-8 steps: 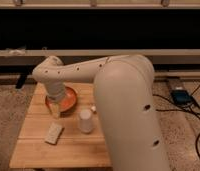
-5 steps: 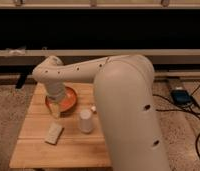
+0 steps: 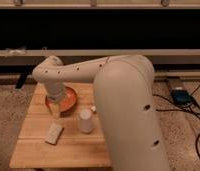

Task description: Place the ceramic cup over the eraser

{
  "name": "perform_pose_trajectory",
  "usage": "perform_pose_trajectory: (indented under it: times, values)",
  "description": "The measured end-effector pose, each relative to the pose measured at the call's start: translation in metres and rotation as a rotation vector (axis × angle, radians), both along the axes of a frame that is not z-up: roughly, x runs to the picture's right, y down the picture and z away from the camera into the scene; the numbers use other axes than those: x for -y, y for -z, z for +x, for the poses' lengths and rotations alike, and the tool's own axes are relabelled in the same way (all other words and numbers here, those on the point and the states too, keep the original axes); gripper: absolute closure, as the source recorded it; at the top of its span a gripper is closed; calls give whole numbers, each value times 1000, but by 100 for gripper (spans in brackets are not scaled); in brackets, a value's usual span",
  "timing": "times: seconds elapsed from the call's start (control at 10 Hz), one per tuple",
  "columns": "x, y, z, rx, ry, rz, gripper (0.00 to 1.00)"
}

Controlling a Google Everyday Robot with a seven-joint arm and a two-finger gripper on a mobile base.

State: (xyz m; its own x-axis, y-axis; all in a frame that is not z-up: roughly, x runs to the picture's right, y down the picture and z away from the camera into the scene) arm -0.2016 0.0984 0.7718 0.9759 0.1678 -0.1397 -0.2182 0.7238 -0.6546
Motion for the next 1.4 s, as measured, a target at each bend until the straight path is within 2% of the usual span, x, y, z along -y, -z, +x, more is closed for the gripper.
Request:
perform_pose_trajectory:
  times: [1.3, 1.4]
  values:
    - [-1, -1, 1, -1, 0, -1, 20]
    - [1, 1, 5, -5, -5, 14, 20]
